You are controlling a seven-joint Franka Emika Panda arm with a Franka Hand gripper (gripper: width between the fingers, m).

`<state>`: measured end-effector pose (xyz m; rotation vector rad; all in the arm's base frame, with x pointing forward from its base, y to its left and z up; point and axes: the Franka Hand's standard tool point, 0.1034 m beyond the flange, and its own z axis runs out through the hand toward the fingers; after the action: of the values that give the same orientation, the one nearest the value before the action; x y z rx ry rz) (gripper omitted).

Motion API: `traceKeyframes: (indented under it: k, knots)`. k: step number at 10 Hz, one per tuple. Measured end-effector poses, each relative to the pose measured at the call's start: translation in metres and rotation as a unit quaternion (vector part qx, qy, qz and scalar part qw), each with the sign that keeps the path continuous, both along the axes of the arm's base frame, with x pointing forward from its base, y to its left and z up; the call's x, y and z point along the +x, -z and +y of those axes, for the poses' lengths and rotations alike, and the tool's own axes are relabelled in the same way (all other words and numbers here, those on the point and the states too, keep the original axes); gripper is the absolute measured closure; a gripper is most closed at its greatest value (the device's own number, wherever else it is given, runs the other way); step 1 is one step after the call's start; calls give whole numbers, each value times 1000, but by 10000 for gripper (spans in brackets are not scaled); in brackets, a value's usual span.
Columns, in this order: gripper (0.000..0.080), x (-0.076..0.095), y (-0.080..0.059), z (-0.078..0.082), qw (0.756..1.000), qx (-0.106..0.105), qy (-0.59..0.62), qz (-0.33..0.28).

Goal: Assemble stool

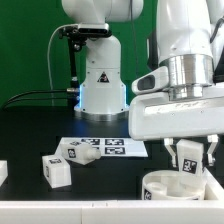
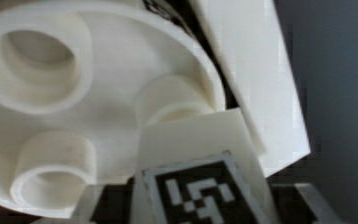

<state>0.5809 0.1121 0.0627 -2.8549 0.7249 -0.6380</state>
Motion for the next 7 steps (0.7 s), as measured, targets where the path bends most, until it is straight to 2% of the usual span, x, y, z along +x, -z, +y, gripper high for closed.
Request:
traceKeyframes:
  k: [1,2,3,4,5,7]
  knots:
    - [404,0,0,0,1000,0,0,0]
    - [267,0,0,0,1000,0,0,0]
    - [174,-1,0,-5,1000,-8,-20,17]
    - [174,0,-10,-20,999,-1,-27,45]
    - [157,0,-19,-24,998,7,-23,58]
    - [151,-7,-30,-18,989,37,-30,142]
